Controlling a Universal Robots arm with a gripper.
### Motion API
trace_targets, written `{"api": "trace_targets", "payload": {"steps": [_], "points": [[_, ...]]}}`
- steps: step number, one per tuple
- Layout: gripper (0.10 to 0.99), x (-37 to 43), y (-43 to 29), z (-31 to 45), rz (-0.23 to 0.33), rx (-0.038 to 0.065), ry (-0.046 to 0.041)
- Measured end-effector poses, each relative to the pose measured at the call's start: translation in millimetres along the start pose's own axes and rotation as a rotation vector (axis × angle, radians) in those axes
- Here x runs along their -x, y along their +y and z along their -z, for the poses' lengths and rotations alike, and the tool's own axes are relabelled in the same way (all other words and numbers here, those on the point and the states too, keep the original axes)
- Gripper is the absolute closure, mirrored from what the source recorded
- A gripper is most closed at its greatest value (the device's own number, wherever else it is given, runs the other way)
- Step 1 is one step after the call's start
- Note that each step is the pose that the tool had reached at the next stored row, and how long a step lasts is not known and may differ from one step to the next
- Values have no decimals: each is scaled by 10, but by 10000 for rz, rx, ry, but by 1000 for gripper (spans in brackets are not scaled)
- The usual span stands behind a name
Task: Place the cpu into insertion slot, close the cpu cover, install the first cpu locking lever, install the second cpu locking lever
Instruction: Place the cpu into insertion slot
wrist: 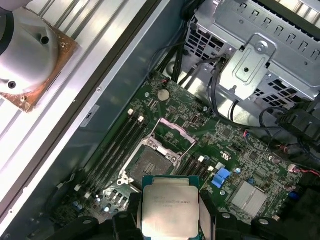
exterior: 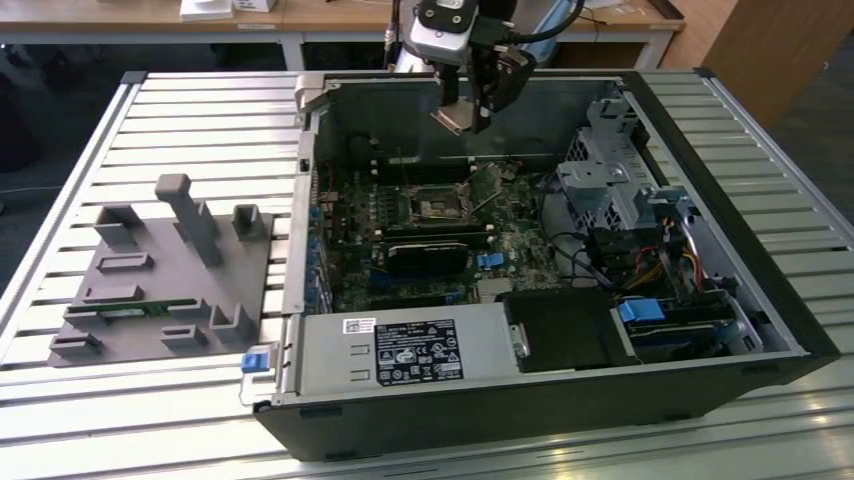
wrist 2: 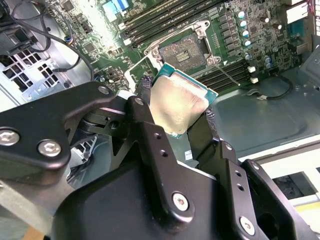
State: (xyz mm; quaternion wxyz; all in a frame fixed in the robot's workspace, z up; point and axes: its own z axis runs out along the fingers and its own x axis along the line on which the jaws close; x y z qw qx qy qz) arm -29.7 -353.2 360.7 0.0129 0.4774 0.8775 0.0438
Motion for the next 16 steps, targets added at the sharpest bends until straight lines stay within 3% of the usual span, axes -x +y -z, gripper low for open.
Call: {"api": "trace_targets", "payload": {"steps": [16], "points": [[545, 0, -1, -6, -479, 9, -43]]}}
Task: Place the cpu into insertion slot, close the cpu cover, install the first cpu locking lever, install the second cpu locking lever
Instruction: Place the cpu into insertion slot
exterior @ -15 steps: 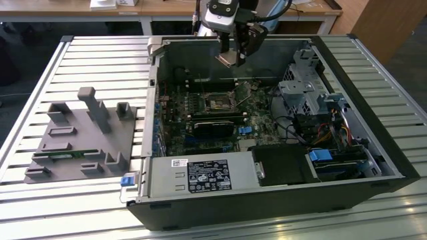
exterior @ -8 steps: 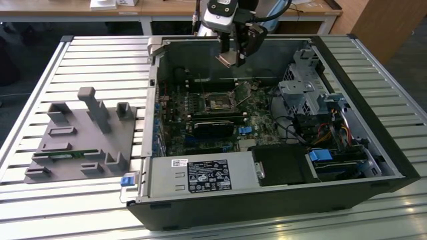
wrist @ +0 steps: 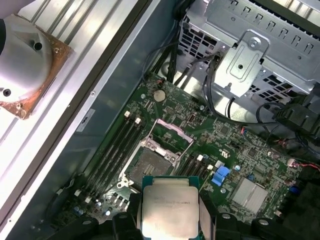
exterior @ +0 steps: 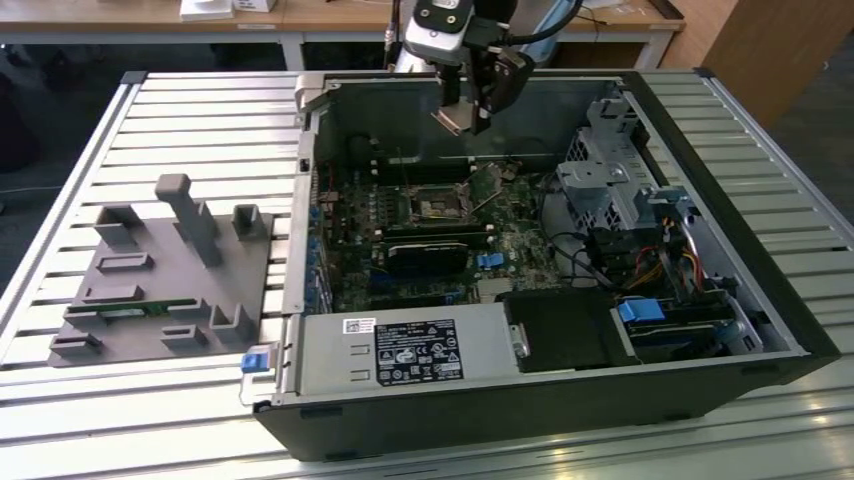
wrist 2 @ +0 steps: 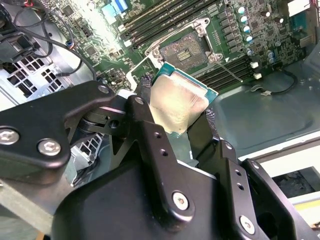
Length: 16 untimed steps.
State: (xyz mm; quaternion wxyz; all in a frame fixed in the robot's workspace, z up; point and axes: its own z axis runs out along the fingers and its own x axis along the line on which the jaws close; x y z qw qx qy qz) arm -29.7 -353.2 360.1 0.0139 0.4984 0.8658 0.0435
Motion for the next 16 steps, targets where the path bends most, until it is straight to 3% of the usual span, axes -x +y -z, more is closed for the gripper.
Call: {"api": "trace_targets", "payload": {"steps": [16], "points": [[545, 0, -1, -8, -460, 9, -41]]}}
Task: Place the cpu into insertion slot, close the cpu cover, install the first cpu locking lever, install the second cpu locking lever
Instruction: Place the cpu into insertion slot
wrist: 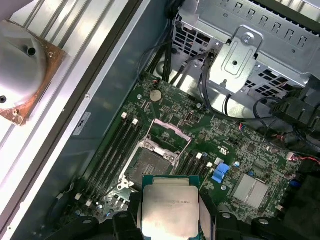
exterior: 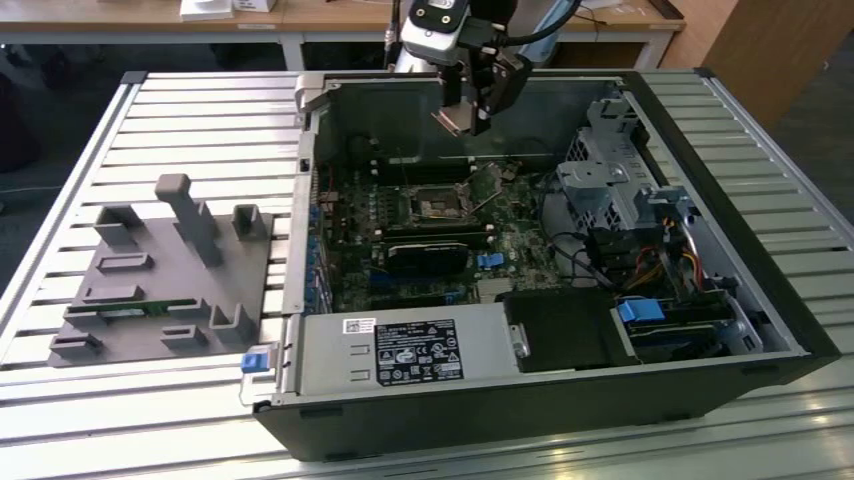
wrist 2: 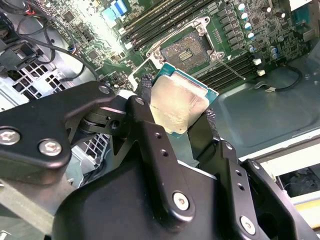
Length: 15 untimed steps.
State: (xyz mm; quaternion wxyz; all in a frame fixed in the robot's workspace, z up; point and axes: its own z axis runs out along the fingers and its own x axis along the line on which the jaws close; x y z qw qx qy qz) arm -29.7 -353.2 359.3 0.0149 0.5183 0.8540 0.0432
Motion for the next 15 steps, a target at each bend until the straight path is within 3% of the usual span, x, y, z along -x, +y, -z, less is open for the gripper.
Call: {"api": "trace_targets", "payload": {"steps": [15], "points": [[545, 0, -1, -10, -663, 13, -60]]}}
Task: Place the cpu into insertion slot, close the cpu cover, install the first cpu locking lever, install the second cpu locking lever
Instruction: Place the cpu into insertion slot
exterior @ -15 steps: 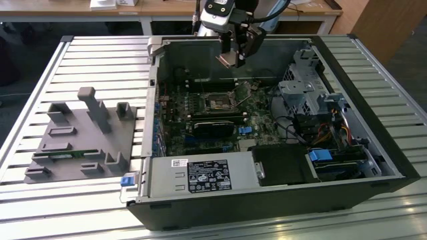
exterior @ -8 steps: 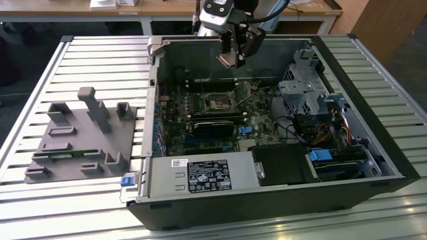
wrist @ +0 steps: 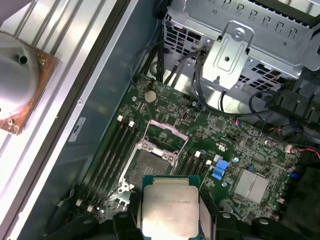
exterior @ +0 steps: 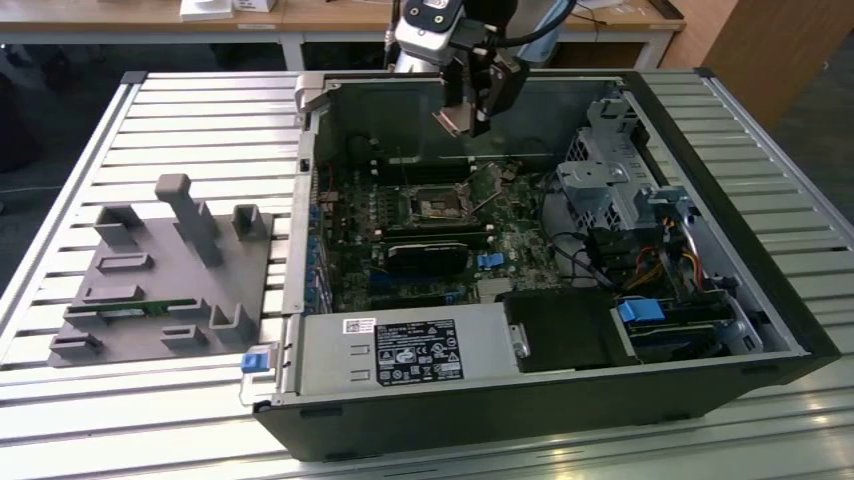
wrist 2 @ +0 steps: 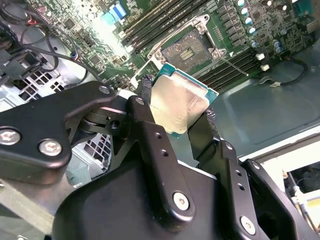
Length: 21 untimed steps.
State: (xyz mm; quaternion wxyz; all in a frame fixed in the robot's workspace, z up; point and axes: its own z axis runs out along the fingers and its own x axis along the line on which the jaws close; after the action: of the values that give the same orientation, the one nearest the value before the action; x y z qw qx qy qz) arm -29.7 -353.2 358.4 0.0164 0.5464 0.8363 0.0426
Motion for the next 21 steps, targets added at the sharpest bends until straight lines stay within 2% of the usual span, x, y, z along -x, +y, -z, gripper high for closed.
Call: {"api": "trace_targets", "payload": {"steps": [10, 21], "points": [[545, 0, -2, -17, -833, 9, -72], [545, 0, -6, -42, -1435, 10, -121]]}}
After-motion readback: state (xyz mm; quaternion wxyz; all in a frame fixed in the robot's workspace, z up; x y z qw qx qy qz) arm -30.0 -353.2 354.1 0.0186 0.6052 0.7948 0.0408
